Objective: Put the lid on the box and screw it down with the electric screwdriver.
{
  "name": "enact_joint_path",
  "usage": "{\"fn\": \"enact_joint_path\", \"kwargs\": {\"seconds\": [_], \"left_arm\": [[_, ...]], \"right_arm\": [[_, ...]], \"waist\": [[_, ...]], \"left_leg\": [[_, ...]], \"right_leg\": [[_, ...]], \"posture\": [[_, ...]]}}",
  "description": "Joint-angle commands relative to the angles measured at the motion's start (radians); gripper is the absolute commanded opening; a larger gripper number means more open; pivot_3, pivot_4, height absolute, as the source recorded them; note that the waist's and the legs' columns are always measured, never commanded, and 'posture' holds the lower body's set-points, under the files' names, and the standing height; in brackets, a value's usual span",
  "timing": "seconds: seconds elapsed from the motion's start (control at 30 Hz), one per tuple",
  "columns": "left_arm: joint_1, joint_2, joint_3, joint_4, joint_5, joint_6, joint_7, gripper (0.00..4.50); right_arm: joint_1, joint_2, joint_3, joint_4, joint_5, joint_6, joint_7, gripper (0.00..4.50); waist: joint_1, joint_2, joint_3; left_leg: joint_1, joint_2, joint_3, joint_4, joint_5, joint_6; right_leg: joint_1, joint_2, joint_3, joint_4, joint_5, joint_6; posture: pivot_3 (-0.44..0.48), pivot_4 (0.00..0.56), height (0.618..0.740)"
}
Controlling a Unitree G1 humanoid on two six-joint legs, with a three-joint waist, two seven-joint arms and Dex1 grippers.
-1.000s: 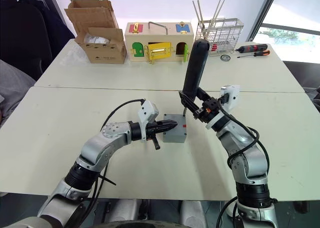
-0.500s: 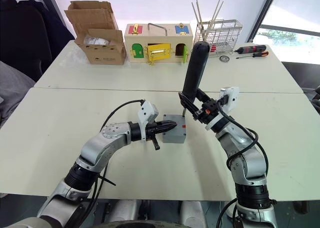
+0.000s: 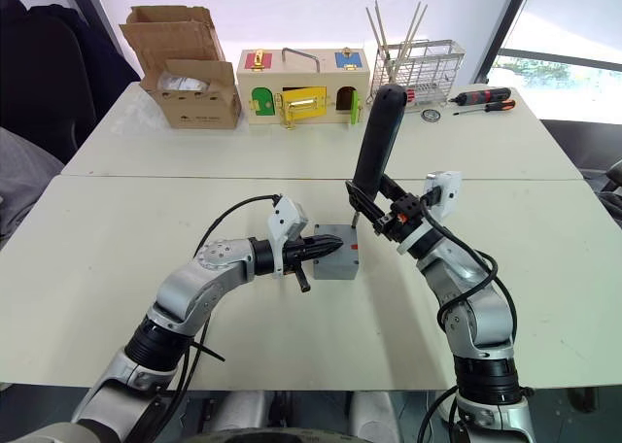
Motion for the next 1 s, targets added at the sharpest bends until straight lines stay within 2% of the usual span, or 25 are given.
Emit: {"fn": "enact_joint_path", "kwargs": {"seconds": [0.03, 0.2, 0.73, 0.9, 1.0], "left_arm": [[0.013, 0.002, 0.001, -0.004, 0.009, 0.009, 0.003, 0.1], [0.012, 0.003, 0.002, -0.003, 0.009, 0.009, 0.002, 0.1], [0.024, 0.008, 0.004, -0.003, 0.009, 0.009, 0.001, 0.1], [0.036, 0.016, 0.015, -0.019, 0.003, 0.004, -0.003, 0.1], [0.054, 0.008, 0.06, -0.057, -0.041, -0.01, -0.012, 0.1]], "right_arm": [[0.077, 0.004, 0.095, 0.124, -0.047, 0.082, 0.01, 1.79], [0.071, 0.003, 0.096, 0.126, -0.048, 0.081, 0.01, 1.79], [0.031, -0.03, 0.069, 0.064, -0.021, 0.106, 0.008, 1.79], [-0.022, -0.064, 0.016, -0.045, 0.066, 0.173, 0.006, 1.79], [-0.126, -0.135, -0.084, -0.143, 0.227, 0.29, -0.006, 1.79]], "waist": [[0.0, 0.0, 0.0], [-0.001, 0.0, 0.001], [0.0, 0.002, 0.004], [0.0, 0.006, 0.012], [-0.001, 0.009, 0.018]], "left_leg": [[0.001, 0.0, 0.0, -0.001, 0.0, 0.0], [0.009, 0.0, 0.0, -0.008, 0.0, -0.001], [0.009, 0.0, 0.0, -0.008, 0.0, -0.001], [0.007, 0.0, 0.0, -0.008, 0.0, -0.001], [-0.003, 0.0, 0.001, -0.009, 0.001, -0.001]], "right_leg": [[0.0, 0.0, 0.0, 0.0, 0.0, 0.0], [0.005, 0.0, 0.0, -0.003, -0.001, -0.002], [0.006, 0.0, 0.0, -0.004, -0.001, -0.002], [0.003, 0.0, 0.0, -0.004, -0.001, -0.002], [-0.005, 0.0, 0.0, -0.003, -0.001, -0.002]], "posture": [[0.0, 0.15, 0.729], [0.0, 0.15, 0.729], [0.0, 0.15, 0.729], [0.0, 0.15, 0.729], [0.0, 0.15, 0.729]]}}
